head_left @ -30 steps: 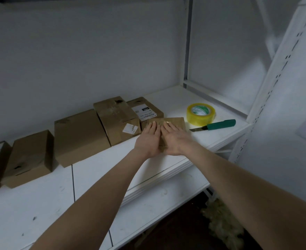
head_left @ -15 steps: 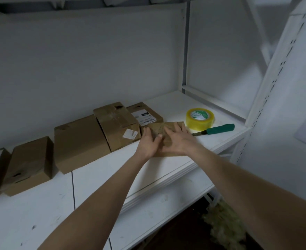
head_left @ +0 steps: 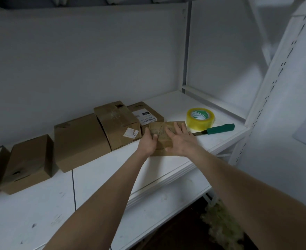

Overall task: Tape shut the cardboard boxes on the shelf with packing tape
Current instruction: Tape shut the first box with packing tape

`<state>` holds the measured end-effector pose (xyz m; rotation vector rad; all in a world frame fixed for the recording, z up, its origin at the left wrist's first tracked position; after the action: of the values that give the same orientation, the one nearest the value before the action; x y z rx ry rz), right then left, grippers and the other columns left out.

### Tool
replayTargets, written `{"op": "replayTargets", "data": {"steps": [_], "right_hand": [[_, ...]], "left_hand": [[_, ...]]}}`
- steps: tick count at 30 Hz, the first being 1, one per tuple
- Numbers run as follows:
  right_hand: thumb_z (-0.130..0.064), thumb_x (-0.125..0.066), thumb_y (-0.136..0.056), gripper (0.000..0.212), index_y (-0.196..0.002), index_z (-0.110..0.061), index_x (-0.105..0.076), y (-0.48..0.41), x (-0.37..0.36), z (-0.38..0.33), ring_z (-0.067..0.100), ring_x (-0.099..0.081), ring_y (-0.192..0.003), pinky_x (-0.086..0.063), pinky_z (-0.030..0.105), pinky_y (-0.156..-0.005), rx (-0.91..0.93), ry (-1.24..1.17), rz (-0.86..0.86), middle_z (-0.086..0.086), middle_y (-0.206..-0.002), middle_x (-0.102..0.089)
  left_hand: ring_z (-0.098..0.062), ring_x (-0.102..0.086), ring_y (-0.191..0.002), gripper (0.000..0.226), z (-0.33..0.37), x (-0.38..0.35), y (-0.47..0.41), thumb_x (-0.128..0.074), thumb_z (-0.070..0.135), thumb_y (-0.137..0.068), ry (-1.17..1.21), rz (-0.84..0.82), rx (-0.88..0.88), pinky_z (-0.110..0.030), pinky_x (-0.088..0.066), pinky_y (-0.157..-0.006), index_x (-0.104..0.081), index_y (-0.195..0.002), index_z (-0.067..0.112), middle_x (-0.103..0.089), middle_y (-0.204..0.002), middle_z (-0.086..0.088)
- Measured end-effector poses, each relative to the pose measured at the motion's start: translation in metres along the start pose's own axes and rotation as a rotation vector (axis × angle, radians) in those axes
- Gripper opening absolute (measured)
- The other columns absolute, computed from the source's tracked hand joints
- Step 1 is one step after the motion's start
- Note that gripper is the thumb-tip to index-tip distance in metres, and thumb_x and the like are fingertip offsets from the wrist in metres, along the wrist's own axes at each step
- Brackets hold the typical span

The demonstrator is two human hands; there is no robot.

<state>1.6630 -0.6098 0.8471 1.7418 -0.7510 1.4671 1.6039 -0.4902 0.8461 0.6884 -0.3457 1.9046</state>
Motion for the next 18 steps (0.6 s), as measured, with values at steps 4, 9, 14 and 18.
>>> {"op": "replayTargets", "data": {"steps": [4, 9, 14, 18], "right_hand": [[-0.055, -0.059, -0.088, 0.088, -0.156, -0.031, -0.01, -0.001, 0.008, 0.003, 0.029, 0.014, -0.149, -0.009, 0.045, -0.121, 0.014, -0.168, -0.02, 0.007, -0.163, 0.013], [-0.059, -0.057, -0.088, 0.083, -0.153, -0.022, -0.02, 0.004, 0.02, 0.024, 0.032, -0.032, -0.14, -0.039, 0.045, -0.105, -0.261, -0.462, 0.227, 0.009, -0.156, -0.022], [-0.051, -0.058, -0.092, 0.06, -0.136, -0.013, -0.043, -0.001, 0.01, 0.039, 0.03, -0.057, -0.116, -0.047, 0.037, -0.089, -0.345, -0.661, 0.217, 0.01, -0.128, -0.059], [-0.041, -0.056, -0.096, 0.048, -0.135, -0.013, -0.05, -0.008, 0.017, 0.038, 0.029, -0.056, -0.118, -0.044, 0.033, -0.09, -0.299, -0.758, 0.243, 0.009, -0.128, -0.061]], "left_hand": [[-0.035, -0.046, -0.125, 0.045, -0.008, 0.004, -0.006, -0.031, 0.027, -0.104, -0.065, -0.03, 0.066, -0.036, -0.038, -0.1, -0.034, -0.139, -0.001, -0.047, -0.138, -0.022], [-0.036, -0.049, -0.122, 0.043, 0.0, 0.007, -0.01, -0.04, 0.025, -0.101, -0.165, 0.13, -0.01, -0.042, -0.04, -0.097, -0.036, -0.139, 0.006, -0.049, -0.135, -0.018], [-0.032, -0.055, -0.114, 0.038, 0.008, 0.002, -0.015, -0.047, 0.019, -0.095, -0.231, 0.178, 0.055, -0.037, -0.045, -0.089, -0.046, -0.131, 0.007, -0.057, -0.124, -0.015], [-0.034, -0.057, -0.108, 0.031, 0.016, -0.002, -0.028, -0.043, 0.016, -0.096, -0.254, 0.171, 0.066, -0.037, -0.045, -0.083, -0.048, -0.125, 0.006, -0.059, -0.12, -0.017]]}}
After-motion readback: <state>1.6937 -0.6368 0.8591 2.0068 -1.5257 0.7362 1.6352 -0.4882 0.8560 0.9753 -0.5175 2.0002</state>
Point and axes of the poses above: each hand's wrist, its own y-axis away from the middle knuckle, its own x-axis out of the back of the hand, z = x × y, the point moved 4 cm from there along -y, towards the middle knuckle
